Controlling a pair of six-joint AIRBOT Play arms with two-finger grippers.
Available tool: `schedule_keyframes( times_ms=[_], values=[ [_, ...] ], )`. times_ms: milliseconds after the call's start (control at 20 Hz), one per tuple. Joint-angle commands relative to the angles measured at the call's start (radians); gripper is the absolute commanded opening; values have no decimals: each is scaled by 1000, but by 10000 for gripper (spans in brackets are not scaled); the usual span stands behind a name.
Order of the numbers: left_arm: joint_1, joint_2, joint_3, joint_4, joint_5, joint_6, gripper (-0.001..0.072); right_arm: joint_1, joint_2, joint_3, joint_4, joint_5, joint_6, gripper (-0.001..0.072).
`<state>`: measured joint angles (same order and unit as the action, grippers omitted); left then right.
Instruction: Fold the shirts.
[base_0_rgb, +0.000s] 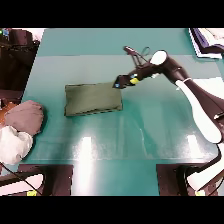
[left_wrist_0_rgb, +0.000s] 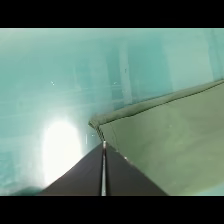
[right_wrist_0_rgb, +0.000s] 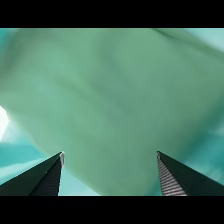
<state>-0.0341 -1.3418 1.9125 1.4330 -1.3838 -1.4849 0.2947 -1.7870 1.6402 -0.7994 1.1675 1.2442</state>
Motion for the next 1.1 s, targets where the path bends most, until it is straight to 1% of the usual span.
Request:
schedule_keyframes(
  times_ms=[0,150,200,350,500,550,600,700,750,800,900,1050],
  values=[
    [0,0,0,-4,1,0,27,-113,-56,-95,171,52,48,655],
    [0,0,0,-4,-6,6,27,-99,-142,-94,251,55,48,655],
    [0,0,0,-4,-9,21,27,-86,-161,-94,260,50,48,655],
    [0,0,0,-4,-14,27,27,-30,-201,-94,279,20,48,654],
    [0,0,0,-4,-13,27,27,28,-217,-94,365,-73,45,653],
    [0,0,0,-4,-13,28,27,48,-216,-93,383,-119,41,638],
    [0,0,0,-4,-14,30,27,61,-217,-82,388,-147,33,520],
    [0,0,0,-4,-17,38,27,84,-216,-39,380,-175,-5,322],
    [0,0,0,-4,-22,38,26,86,-216,-6,380,-171,-45,105],
    [0,0,0,-4,-24,38,27,85,-215,29,379,-154,-71,17],
    [0,0,0,-4,-25,38,27,64,-188,82,359,-130,-71,16],
    [0,0,0,-4,-46,45,27,-35,-68,72,163,-84,-15,14]
  ],
)
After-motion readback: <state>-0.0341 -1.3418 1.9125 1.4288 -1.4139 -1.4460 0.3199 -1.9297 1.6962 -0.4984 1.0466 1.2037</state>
